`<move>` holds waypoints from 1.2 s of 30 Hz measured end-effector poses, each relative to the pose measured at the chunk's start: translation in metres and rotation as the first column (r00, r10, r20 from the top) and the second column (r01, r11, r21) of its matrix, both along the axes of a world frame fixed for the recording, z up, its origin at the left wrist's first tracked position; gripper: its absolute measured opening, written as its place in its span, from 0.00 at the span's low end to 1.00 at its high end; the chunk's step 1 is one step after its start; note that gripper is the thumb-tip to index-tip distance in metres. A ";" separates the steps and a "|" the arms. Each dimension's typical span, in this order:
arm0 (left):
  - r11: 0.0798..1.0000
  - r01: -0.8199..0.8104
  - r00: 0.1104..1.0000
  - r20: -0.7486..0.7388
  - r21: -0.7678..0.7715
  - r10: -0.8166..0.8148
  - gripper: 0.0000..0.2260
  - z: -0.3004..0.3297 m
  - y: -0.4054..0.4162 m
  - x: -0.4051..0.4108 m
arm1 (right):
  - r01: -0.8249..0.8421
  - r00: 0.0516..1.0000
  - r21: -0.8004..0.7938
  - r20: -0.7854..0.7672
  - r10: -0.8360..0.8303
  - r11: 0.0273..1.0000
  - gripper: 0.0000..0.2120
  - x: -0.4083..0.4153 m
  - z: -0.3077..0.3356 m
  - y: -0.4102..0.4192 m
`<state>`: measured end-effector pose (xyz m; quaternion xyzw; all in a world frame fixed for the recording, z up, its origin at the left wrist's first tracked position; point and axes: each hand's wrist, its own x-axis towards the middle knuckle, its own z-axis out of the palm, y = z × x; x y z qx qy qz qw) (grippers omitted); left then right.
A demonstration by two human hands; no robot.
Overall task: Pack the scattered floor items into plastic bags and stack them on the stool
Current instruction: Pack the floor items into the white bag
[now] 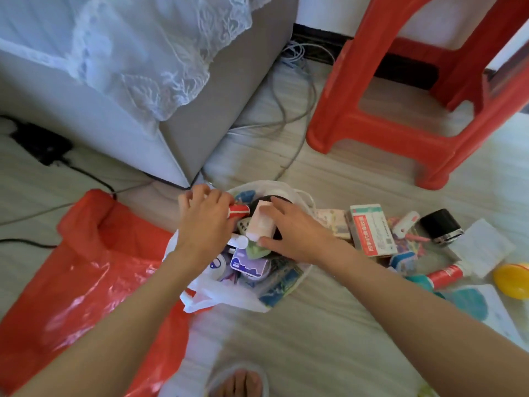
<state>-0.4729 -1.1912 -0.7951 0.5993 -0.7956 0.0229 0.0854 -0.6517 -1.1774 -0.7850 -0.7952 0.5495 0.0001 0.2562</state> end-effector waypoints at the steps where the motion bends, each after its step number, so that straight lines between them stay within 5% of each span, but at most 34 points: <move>1: 0.999 0.007 1.000 -0.020 0.053 -0.006 0.11 -0.003 -0.004 0.001 | -0.006 1.000 0.025 0.007 0.005 1.000 0.33 0.000 -0.005 0.002; 5: 0.933 -0.033 0.958 -0.255 0.357 0.131 0.10 -0.008 -0.015 0.007 | 0.063 0.997 0.055 0.037 -0.065 0.996 0.32 0.000 -0.014 0.010; 8: 0.940 -0.089 0.915 -0.347 0.328 0.207 0.13 -0.008 -0.019 0.008 | 0.104 0.991 0.071 0.079 -0.110 0.992 0.30 0.004 -0.012 0.012; 10: 0.909 -0.131 0.919 -0.296 0.395 0.261 0.18 -0.007 -0.025 0.009 | 0.128 0.985 0.062 0.111 -0.134 0.990 0.29 0.008 -0.009 0.010; 12: 0.892 -0.160 0.945 -0.195 0.423 0.262 0.12 -0.003 -0.034 0.010 | 0.166 0.975 0.024 0.146 -0.168 0.986 0.28 0.014 -0.007 0.009; 17: 0.972 -0.121 0.923 -0.336 0.202 0.185 0.07 0.026 -0.054 0.008 | 0.157 0.963 0.076 0.211 -0.170 0.985 0.31 0.029 -0.009 0.004; 26: 0.986 -0.050 0.934 -0.343 0.161 0.103 0.06 0.022 -0.045 -0.003 | 0.086 0.992 -0.059 -0.087 -0.091 0.995 0.30 -0.019 -0.019 0.022; 36: 0.901 0.416 0.895 -0.231 0.122 -0.382 0.17 0.023 0.022 -0.103 | 0.373 0.904 -0.053 -0.204 -0.376 0.926 0.28 -0.128 -0.018 0.088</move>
